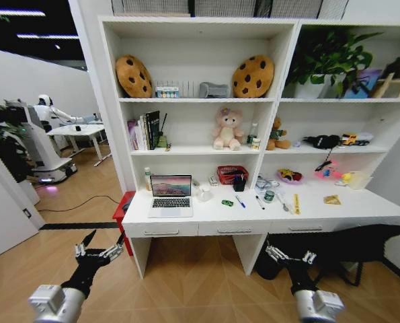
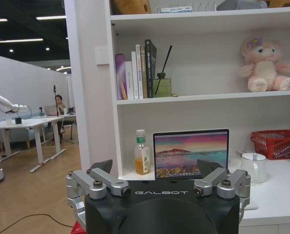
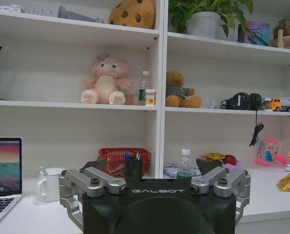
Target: Organize the objects on the table.
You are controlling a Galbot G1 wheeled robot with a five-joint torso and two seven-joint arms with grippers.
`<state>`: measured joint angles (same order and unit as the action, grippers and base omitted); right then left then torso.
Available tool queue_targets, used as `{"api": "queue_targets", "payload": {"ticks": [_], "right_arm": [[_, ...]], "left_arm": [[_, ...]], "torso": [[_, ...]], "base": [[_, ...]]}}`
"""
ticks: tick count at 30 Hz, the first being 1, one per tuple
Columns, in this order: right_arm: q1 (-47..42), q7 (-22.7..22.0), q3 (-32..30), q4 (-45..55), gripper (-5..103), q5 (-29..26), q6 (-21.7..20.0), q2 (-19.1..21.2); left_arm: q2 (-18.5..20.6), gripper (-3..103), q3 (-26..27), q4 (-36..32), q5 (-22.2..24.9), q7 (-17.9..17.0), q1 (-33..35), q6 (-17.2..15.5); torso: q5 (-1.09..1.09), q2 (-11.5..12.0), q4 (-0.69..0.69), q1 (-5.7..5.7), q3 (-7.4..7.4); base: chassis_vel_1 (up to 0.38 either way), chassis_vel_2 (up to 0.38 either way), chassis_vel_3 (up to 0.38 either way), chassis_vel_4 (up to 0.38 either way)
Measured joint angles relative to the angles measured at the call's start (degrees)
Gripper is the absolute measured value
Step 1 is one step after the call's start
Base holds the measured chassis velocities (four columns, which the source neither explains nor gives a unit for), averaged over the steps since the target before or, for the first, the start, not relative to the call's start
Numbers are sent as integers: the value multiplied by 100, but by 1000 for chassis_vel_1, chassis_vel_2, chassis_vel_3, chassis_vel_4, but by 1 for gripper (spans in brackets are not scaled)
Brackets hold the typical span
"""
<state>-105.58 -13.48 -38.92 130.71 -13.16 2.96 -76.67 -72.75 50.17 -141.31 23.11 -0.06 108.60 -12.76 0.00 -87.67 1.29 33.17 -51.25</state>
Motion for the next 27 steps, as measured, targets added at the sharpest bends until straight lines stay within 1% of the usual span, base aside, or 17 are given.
{"api": "queue_targets", "payload": {"ticks": [5,8,18,21,25,27], "right_arm": [[10,-3,12,-16,100,6,11,0],[74,6,5,-112,100,98,68,-5],[109,-6,5,-138,100,21,101,2],[150,-245,35,-161,100,128,260,-13],[101,-268,20,-139,100,183,345,-14],[56,-248,10,-87,100,187,391,-11]], "left_arm": [[24,98,-14,60,-3,2,7,-23],[62,98,-16,148,-64,10,-16,-44],[106,98,-4,201,-8,-37,-50,10],[181,98,27,229,56,-115,-49,55],[256,98,69,243,142,-156,-41,70],[331,98,114,243,194,-141,-20,81]], "torso": [[-1,0,0,1,-1],[0,1,0,1,0],[0,1,0,1,-1],[1,1,-1,2,-1],[-1,4,0,12,-3],[2,5,1,13,-4]], "base": [[-158,173,182,-184],[-199,201,229,-222],[-282,280,297,-303],[-335,355,364,-366],[-308,322,331,-312],[-218,242,257,-150]]}}
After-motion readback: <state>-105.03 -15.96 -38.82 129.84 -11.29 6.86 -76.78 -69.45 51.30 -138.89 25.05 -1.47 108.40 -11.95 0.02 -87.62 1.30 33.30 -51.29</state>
